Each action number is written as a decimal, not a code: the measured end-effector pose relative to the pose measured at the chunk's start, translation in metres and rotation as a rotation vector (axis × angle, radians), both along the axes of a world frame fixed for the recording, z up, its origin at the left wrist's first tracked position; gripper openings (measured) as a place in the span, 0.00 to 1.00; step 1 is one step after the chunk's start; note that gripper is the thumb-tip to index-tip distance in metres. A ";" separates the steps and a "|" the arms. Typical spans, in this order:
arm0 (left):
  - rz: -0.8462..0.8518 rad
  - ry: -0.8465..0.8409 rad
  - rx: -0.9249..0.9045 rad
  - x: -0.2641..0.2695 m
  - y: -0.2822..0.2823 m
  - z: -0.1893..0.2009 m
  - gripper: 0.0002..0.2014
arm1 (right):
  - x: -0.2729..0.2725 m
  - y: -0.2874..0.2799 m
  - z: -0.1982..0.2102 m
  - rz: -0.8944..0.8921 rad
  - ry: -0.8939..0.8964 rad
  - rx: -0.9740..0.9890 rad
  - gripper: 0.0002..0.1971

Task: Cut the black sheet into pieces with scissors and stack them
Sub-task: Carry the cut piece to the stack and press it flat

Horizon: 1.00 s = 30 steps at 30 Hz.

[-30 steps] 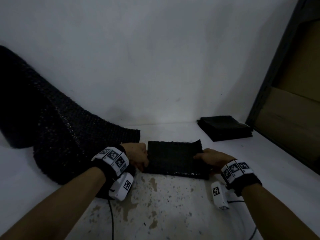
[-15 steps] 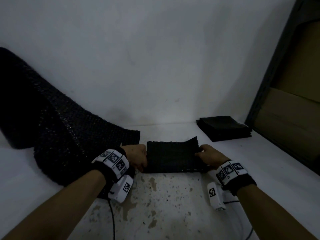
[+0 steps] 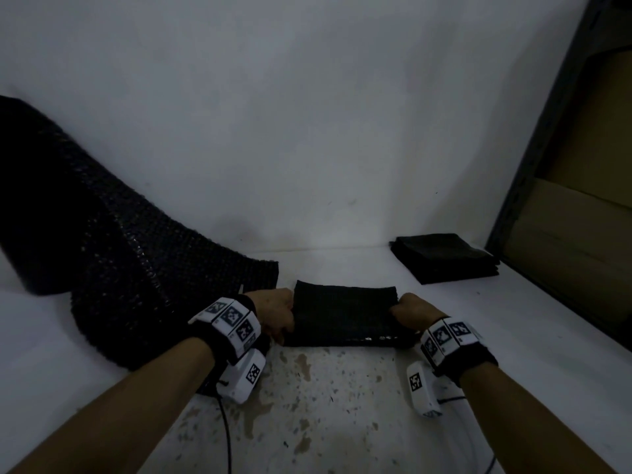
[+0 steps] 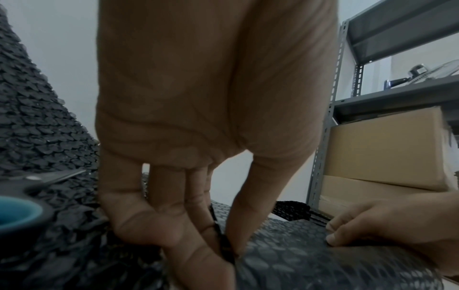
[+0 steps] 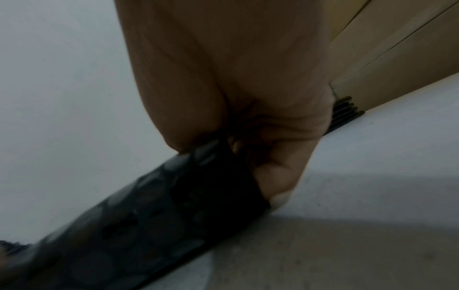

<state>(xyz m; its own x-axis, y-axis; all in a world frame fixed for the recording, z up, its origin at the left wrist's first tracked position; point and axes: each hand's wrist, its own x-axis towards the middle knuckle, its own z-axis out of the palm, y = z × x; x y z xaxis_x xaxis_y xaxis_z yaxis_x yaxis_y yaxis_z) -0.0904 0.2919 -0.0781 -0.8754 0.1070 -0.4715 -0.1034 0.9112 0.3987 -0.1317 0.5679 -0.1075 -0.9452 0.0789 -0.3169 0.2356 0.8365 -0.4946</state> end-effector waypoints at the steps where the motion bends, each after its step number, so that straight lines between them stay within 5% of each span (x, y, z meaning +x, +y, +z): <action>1: 0.001 0.003 0.003 0.000 0.001 0.000 0.18 | 0.000 0.000 0.001 0.000 -0.003 0.014 0.16; 8: 0.012 -0.011 0.063 0.001 0.002 0.001 0.16 | 0.008 -0.003 0.006 -0.003 0.055 0.087 0.18; 16: 0.032 -0.019 0.102 0.006 0.003 0.003 0.26 | 0.012 -0.004 0.011 0.031 0.061 0.152 0.20; 21: -0.008 -0.009 0.098 0.011 0.007 0.009 0.24 | 0.014 -0.008 0.008 0.018 0.081 0.189 0.53; 23: -0.021 -0.009 0.097 0.012 0.008 0.012 0.21 | 0.019 -0.010 0.010 0.098 0.150 0.285 0.58; 30: -0.042 0.005 0.049 0.012 0.010 0.014 0.18 | 0.031 -0.035 0.021 0.524 0.054 0.236 0.43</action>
